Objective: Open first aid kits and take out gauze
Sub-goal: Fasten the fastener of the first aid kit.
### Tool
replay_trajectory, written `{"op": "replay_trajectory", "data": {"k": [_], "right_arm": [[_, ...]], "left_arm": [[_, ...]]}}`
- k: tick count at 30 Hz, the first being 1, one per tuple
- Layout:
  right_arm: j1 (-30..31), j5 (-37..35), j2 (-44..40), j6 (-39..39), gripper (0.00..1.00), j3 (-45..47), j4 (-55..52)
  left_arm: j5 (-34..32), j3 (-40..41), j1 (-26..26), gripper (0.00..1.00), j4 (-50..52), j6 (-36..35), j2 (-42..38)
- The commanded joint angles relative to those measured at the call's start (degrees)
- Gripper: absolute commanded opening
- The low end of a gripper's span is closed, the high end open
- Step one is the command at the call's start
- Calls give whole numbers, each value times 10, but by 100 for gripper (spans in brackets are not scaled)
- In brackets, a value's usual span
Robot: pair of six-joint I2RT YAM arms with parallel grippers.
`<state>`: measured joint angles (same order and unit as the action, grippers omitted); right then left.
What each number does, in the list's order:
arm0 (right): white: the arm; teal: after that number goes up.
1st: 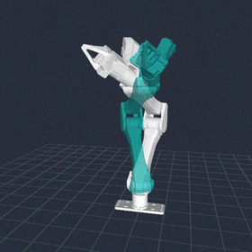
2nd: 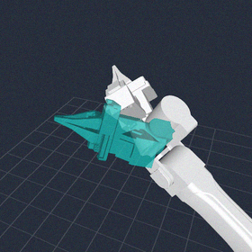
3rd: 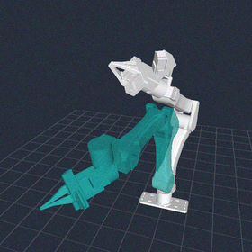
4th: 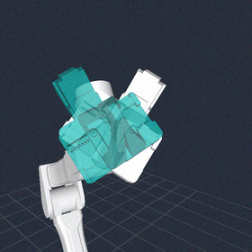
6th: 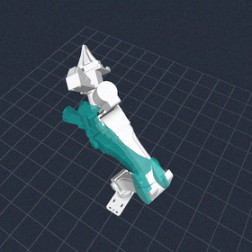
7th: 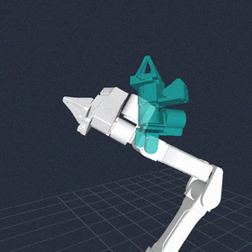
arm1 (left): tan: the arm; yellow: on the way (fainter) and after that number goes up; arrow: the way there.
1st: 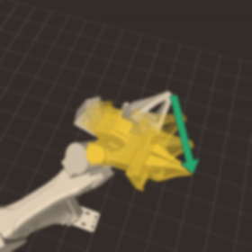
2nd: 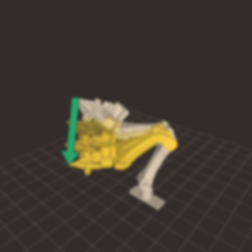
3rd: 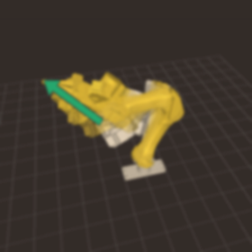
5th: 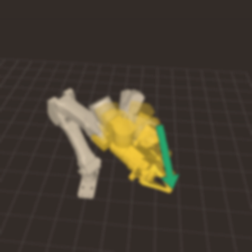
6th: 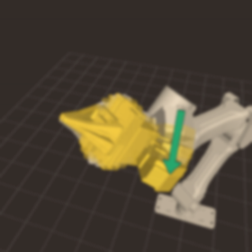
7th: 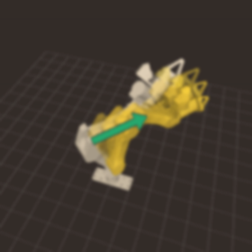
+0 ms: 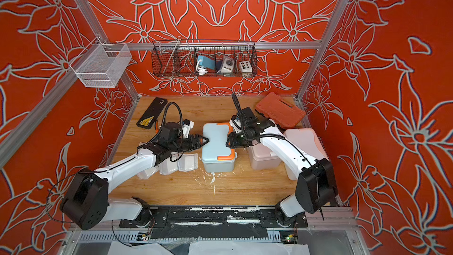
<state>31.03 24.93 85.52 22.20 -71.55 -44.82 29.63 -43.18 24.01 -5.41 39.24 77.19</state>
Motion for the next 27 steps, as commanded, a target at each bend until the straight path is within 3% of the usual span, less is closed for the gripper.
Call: {"op": "replay_trajectory", "data": {"k": [1,18,24,27], "right_arm": [[7,27,18,6,49,20,4],[33,13,15,37,49,26,28],[41,-30,12,38,51,17,19],[40,-67,-6,31,57,6,-3]], "left_arm": [[32,1,12,71,-35,10,7],[18,6,-17,72,-30,-4,13],[25,4,-23,72,-31,-6,16],[25,8,-30,72,-28,-6,5]]}}
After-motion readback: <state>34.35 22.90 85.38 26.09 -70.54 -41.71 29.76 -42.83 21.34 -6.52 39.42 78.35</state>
